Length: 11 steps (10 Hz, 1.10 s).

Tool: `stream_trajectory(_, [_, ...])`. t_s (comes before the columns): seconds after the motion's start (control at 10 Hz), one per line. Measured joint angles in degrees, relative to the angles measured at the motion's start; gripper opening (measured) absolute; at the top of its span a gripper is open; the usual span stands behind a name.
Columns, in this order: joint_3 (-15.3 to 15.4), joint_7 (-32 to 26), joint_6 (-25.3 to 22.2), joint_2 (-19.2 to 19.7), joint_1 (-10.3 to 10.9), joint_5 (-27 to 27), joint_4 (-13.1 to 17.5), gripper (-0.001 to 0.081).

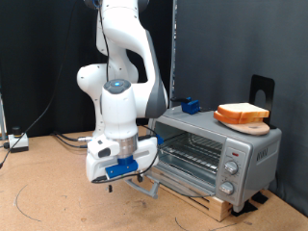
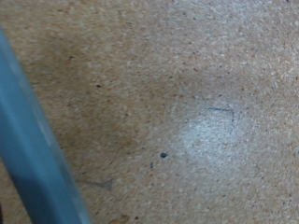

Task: Make a piece of toast with the oven

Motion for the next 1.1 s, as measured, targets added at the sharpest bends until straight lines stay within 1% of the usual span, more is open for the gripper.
stream_trajectory(0.4, [0.1,-0.3,3.8,5.3,-0.1,0.4,0.7,0.0809])
stream_trajectory(0.6, [-0.1,-0.5,6.4,6.7,-0.1,-0.3,0.3,0.0809])
stream_trajectory(0.8, [-1.3,-0.7,9.1,6.7,-0.1,-2.1,-0.6,0.0809])
stream_trajectory(0.9, [-2.5,-0.7,10.2,6.4,-0.1,-3.6,-1.0,0.0809])
stream_trajectory(1.1, [-4.8,-1.8,10.6,4.8,-0.5,-5.7,-1.7,0.0809])
